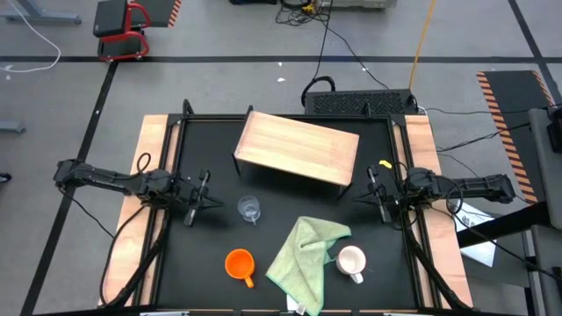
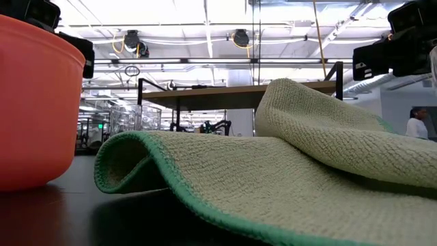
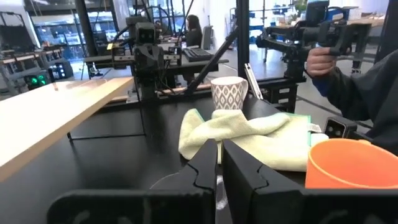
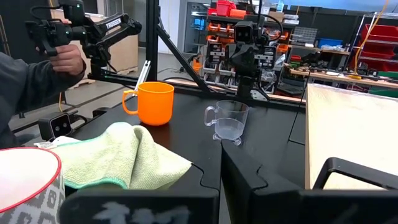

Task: Stack small to large cups/mugs on shelf
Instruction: Put the transparent mug on the shelf

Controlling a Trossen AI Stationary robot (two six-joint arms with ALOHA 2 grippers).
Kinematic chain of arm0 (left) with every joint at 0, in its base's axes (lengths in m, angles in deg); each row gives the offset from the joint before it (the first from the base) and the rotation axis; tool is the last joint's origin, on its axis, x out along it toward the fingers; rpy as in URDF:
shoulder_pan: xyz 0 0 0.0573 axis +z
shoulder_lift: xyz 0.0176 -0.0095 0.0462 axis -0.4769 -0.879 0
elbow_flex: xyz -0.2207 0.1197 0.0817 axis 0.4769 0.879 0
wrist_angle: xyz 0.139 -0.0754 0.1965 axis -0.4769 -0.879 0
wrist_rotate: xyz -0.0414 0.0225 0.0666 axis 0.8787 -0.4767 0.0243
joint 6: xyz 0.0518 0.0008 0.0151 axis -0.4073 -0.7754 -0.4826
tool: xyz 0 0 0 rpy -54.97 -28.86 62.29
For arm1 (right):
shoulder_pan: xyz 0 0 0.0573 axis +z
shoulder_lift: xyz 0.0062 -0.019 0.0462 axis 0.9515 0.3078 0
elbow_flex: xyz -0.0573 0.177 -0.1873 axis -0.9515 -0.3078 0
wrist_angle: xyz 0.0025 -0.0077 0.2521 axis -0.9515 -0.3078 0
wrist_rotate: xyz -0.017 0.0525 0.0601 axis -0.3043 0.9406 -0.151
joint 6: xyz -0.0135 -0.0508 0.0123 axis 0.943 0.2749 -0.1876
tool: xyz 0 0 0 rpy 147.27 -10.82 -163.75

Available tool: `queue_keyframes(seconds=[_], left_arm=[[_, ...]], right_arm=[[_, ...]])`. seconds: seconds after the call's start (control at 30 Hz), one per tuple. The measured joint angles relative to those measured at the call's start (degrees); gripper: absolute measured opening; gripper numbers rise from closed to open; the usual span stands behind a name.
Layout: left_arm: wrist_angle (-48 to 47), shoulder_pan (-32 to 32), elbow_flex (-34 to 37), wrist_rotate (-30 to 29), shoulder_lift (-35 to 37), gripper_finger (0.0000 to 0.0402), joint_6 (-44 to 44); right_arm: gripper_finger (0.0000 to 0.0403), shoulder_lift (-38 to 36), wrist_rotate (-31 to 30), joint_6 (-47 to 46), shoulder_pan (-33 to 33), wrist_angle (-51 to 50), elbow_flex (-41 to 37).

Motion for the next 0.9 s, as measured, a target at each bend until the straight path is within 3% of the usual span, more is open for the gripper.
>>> queue_keyframes(seconds=[0.43, 0.9], left_arm=[[3.3, -0.1, -4.0, -3.0, -1.7, 0.0003, 0.2], [-0.8, 3.2, -14.9, -4.6, -17.1, 0.0001, -1.0]], right_arm=[[0.0, 0.0, 0.0, 0.0, 0.0, 0.0, 0.0], [0.0, 0.0, 0.0, 0.0, 0.0, -0.4, 0.0]])
